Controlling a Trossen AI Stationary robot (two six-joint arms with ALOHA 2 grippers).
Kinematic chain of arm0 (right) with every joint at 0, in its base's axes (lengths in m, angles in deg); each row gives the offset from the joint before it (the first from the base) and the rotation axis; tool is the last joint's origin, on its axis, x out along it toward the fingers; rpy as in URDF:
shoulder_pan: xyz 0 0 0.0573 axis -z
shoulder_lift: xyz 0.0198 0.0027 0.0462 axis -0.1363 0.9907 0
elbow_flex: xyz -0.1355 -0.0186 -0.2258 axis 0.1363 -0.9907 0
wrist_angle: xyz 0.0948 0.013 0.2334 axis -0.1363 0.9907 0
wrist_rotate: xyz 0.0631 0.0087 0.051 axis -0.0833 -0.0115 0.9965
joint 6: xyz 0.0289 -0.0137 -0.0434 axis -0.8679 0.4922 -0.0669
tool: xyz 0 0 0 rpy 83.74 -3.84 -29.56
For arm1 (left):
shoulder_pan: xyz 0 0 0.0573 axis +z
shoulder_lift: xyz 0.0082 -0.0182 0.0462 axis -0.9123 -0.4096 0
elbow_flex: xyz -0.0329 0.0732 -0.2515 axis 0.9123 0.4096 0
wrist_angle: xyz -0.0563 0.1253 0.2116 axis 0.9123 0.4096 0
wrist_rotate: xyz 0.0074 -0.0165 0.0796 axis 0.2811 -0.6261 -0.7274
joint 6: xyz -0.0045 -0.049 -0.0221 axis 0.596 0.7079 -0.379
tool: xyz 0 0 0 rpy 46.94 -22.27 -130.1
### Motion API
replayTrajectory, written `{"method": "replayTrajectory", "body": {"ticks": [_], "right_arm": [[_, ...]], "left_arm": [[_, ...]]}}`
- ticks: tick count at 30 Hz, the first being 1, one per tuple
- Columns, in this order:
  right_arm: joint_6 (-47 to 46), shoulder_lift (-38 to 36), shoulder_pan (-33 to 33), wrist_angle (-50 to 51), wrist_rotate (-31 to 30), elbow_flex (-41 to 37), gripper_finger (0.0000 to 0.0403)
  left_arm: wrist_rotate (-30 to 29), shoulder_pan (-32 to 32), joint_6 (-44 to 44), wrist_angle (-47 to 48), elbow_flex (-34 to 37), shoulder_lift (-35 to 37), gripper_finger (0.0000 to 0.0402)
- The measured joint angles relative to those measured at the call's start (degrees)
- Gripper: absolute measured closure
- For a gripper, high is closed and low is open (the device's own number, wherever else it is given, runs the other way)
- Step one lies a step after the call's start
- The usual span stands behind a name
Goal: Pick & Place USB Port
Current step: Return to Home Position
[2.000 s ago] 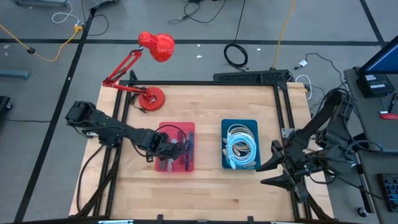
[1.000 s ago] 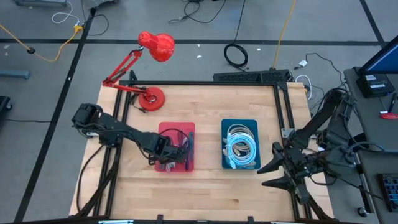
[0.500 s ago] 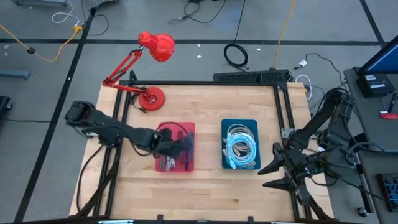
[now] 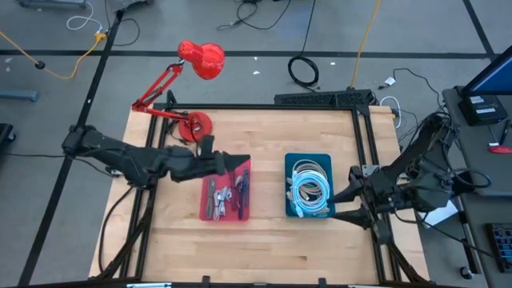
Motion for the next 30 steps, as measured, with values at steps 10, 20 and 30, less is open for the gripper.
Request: {"method": "replayTrajectory", "body": {"ticks": [10,20,30], "right_arm": [[5.60,0.05,1.56,3.81,-6.34,-0.04,0.0234],[20.28,-1.73,18.76,4.11,-27.43,-0.04,0.0234],[26.89,-3.98,49.03,4.31,1.84,-0.02,0.0234]], "left_arm": [[21.46,-4.97,-24.32,-9.45,-0.02,0.56,0.0270],[28.04,7.53,-30.50,8.81,0.06,3.13,0.0270],[48.41,32.62,-42.34,9.56,0.07,11.31,0.0270]]}}
